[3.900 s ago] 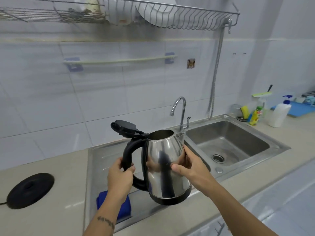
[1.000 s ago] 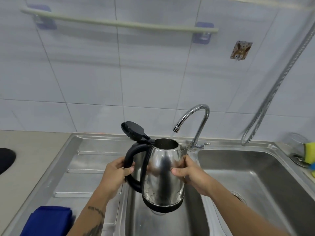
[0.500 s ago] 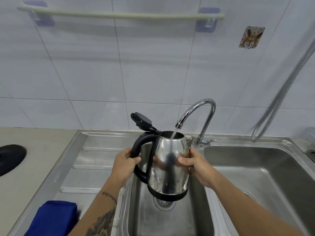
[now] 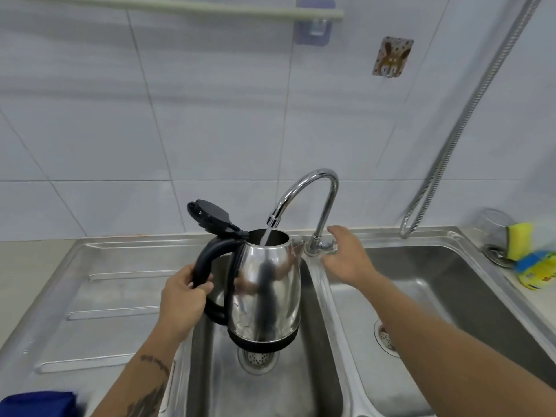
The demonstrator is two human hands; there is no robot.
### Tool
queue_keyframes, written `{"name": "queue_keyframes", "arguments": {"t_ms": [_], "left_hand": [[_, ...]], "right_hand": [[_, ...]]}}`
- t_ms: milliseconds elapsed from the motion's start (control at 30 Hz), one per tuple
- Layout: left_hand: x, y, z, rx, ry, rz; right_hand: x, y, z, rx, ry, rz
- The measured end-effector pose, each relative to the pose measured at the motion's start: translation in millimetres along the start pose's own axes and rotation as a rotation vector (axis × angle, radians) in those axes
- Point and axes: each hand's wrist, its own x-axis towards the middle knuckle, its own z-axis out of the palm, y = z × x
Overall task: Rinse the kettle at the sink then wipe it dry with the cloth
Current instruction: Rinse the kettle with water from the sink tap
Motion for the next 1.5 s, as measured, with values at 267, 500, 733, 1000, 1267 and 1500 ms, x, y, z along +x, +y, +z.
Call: {"name": "queue_keyframes", "arguments": {"t_ms": [267,500,733,1000,1267,1500], "left_hand": [[1.0,-3.7,0.6,-0.015,0.002,-0.004],[-3.5,-4.3,-2.4,-0.002,0.021,-0.046],[-6.5,-6.4,-5.7,-0.014,0.015,-0.065],[-5.3,-3.2,-1.7,-0.077,-0.025,-0.065],[-6.5,6.8,-15.5,-0.141,-0.156,-0.071],[-8.6,12.2,-24.0,-0.154,-0.154,-0.085]], "right_hand": [[9.8,22.0,6.5,-0.301,-0.196,0.046],[-17.3,58.9,46.2,-0.415,-0.363,0.11],[-27.8,12.8,36.7,0.139,-0.299,0.136],[-34.6,-10.1,46.6,0.716,-0.466,0.178],[-41.7,-8.6,60.5,0.772,-0.359,0.124],[-36.0,-14.0,65.8,0.819,-0.324,0.066]]}}
